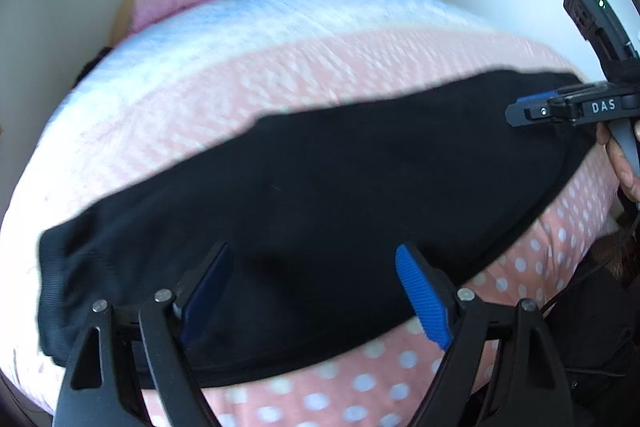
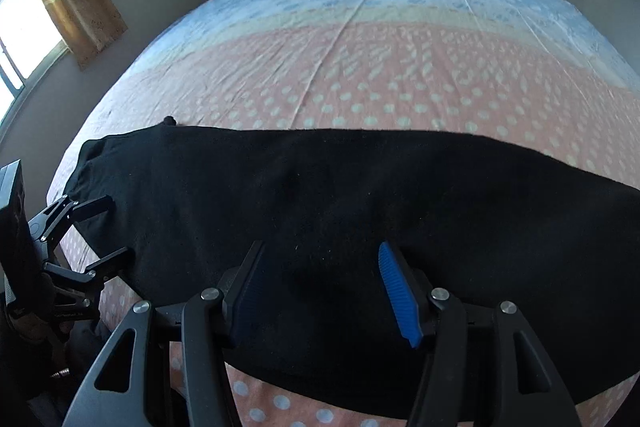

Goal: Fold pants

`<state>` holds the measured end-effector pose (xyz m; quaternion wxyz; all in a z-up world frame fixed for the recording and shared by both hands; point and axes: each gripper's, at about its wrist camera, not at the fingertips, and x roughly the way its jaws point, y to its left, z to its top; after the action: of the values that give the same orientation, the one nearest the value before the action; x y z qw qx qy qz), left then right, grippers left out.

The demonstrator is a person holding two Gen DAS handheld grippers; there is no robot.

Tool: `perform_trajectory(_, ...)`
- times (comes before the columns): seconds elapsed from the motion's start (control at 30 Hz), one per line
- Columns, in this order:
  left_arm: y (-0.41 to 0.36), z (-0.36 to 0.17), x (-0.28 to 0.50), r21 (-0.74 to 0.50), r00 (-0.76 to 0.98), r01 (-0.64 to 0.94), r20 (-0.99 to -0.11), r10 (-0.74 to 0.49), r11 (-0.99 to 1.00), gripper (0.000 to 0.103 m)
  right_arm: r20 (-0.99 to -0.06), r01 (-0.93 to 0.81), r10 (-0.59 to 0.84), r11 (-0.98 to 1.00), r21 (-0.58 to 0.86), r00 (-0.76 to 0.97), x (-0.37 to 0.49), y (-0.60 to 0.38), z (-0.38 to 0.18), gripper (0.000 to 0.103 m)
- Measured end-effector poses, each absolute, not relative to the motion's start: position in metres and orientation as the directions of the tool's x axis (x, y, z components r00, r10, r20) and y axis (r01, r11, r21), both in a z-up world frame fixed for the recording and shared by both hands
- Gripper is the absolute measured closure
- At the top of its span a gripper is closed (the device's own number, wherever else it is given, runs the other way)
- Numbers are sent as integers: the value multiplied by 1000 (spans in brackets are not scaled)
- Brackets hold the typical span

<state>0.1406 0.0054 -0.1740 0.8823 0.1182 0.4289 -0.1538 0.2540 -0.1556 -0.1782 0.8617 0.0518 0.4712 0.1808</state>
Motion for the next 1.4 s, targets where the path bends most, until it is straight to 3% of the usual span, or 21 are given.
perform_trajectory(0.17, -22, -161, 136, 113, 627, 386, -760, -170, 916, 17, -702, -245, 383, 924, 295, 600, 223, -188, -150, 44)
perform_trajectory(0.4, -73, -145, 124, 98, 597, 553, -740, -311, 828, 20, -696, 121, 164, 932, 341, 699, 184, -323, -139, 44)
perform_trajectory(0.53, -110, -150, 125, 139, 574, 638, -742, -346, 758, 41, -698, 321, 56, 860, 397, 714, 153, -397, -149, 44)
perform_trajectory(0.6, -132, -153, 124, 165, 566, 669, -746, -352, 725, 46, -688, 380, 46, 806, 455, 725, 142, -426, -157, 44)
perform_trajectory(0.73, -155, -156, 133, 156, 529, 690, -776, -345, 707, 58, -671, 435, 37, 735, 521, 741, 130, -463, -168, 44)
perform_trajectory(1.03, -167, -151, 120, 146, 516, 708, -775, -364, 691, 58, -652, 454, 53, 674, 582, 756, 128, -497, -187, 45)
perform_trajectory(1.1, -172, -158, 125, 165, 521, 696, -785, -335, 698, 58, -647, 451, 67, 663, 598, 759, 137, -500, -193, 54)
perform_trajectory(1.17, -178, -159, 129, 148, 509, 695, -792, -336, 704, 59, -644, 435, 80, 674, 597, 761, 145, -497, -193, 74)
perform_trajectory(1.23, -176, -155, 132, 133, 507, 686, -793, -338, 716, 68, -645, 431, 67, 690, 581, 762, 150, -495, -193, 86)
perform_trajectory(1.27, -175, -155, 134, 124, 502, 682, -797, -337, 721, 82, -648, 434, 56, 699, 568, 759, 153, -495, -194, 94)
perform_trajectory(1.3, -177, -155, 137, 114, 494, 679, -802, -336, 725, 93, -647, 427, 51, 711, 559, 761, 154, -494, -192, 97)
perform_trajectory(1.4, -174, -150, 138, 79, 476, 683, -802, -361, 726, 96, -619, 394, 44, 735, 552, 784, 149, -488, -182, 98)
